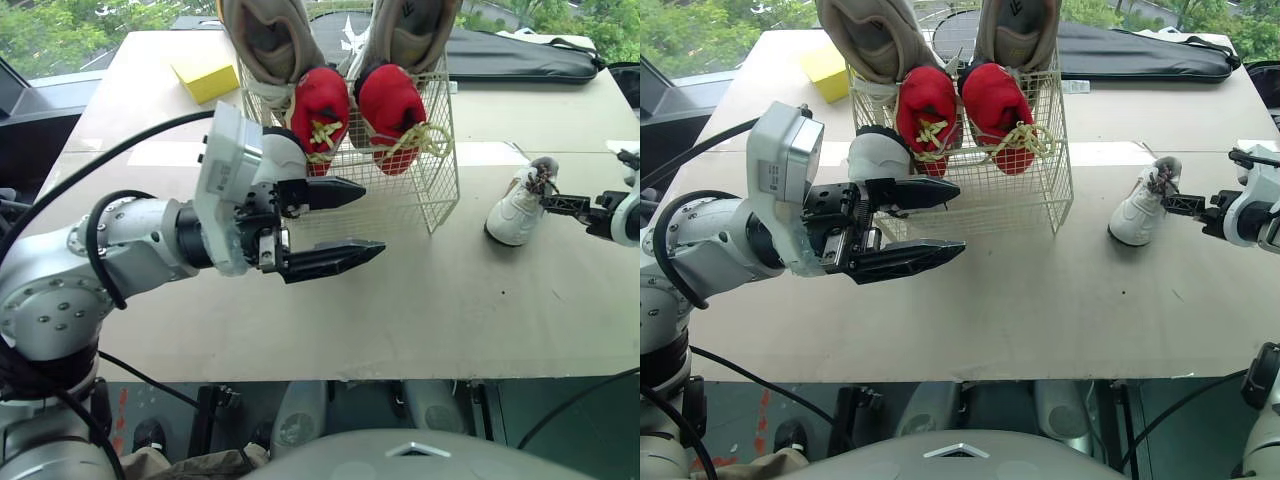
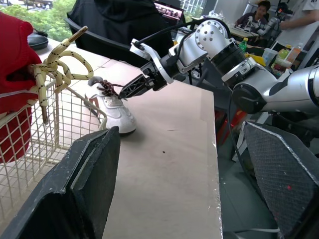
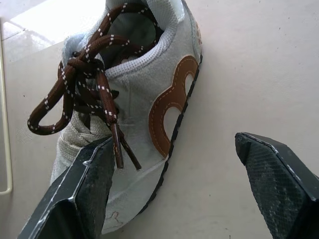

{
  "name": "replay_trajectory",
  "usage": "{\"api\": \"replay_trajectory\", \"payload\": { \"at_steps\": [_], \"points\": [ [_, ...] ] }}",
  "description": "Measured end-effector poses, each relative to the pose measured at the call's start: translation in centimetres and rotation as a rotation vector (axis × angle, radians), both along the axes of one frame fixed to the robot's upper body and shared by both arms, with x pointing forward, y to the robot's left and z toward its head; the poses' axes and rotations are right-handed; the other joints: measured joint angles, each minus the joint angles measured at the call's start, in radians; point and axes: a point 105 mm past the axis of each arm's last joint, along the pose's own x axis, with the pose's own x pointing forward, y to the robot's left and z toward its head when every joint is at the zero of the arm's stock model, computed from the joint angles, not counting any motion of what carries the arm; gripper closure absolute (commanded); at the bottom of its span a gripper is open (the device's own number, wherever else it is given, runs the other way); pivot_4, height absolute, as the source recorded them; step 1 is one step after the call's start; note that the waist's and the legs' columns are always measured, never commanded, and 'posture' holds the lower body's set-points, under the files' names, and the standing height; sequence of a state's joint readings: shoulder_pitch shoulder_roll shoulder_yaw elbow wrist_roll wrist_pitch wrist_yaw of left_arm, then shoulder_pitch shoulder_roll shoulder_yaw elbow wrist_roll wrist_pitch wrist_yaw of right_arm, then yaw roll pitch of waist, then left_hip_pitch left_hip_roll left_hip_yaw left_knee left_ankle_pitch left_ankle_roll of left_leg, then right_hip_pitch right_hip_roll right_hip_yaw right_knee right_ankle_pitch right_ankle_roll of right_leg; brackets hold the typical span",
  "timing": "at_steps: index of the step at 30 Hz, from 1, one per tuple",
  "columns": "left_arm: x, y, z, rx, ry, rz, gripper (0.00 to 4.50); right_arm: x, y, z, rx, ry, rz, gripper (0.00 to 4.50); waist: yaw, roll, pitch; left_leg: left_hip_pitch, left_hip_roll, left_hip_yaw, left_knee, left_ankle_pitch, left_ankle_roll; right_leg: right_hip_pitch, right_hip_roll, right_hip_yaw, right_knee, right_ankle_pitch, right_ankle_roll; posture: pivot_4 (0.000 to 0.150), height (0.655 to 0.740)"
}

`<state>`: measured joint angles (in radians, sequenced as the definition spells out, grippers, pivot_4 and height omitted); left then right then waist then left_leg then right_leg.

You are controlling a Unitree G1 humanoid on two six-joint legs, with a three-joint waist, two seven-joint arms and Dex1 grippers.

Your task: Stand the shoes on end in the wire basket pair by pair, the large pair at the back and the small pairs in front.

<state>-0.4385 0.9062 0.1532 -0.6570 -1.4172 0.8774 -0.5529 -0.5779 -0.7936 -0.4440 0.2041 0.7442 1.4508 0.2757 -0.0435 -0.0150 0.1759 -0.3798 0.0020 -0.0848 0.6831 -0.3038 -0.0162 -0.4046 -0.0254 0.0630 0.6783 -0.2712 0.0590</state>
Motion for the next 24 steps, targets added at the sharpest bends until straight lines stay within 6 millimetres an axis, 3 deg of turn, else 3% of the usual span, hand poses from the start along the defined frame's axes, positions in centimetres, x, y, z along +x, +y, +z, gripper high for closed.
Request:
{"api": "replay_trajectory", "payload": {
  "at_steps": [5, 8, 15, 24],
  "points": [
    [-0.1, 0.0, 0.0, 0.000, 0.001, -0.009, 0.22, 0.9, 0.8, -0.9, -0.022, 0.024, 0.008, 0.74, 0.000, 0.000, 0.000, 0.000, 0.000, 0.001, 0.000, 0.000, 0.000, 0.000, 0.000, 0.001, 0.000, 0.000, 0.000, 0.150, 0.7400],
    [-0.2, 0.0, -0.1, 0.004, 0.001, -0.018, 0.00, 1.3, 0.9, -1.6, -0.060, 0.035, 0.019, 1.49, -0.001, -0.001, -0.001, 0.000, 0.000, 0.001, 0.000, 0.000, 0.000, 0.000, 0.000, 0.001, 0.000, 0.000, 0.000, 0.150, 0.7400],
    [-0.3, 0.1, -0.3, 0.008, 0.011, -0.024, 0.00, 1.5, 1.6, -1.9, -0.163, 0.017, 0.092, 4.37, 0.001, -0.009, -0.006, 0.001, 0.000, 0.001, 0.001, 0.000, 0.000, 0.000, 0.000, 0.002, 0.000, 0.000, 0.000, 0.150, 0.7400],
    [-0.2, 0.2, -0.5, 0.007, 0.017, -0.021, 0.00, 0.8, 1.5, -1.7, -0.150, -0.135, 0.088, 4.46, 0.002, -0.009, -0.005, 0.000, 0.000, 0.001, 0.001, 0.000, 0.000, 0.000, 0.000, 0.002, 0.000, 0.000, 0.000, 0.150, 0.7400]
  ]
}}
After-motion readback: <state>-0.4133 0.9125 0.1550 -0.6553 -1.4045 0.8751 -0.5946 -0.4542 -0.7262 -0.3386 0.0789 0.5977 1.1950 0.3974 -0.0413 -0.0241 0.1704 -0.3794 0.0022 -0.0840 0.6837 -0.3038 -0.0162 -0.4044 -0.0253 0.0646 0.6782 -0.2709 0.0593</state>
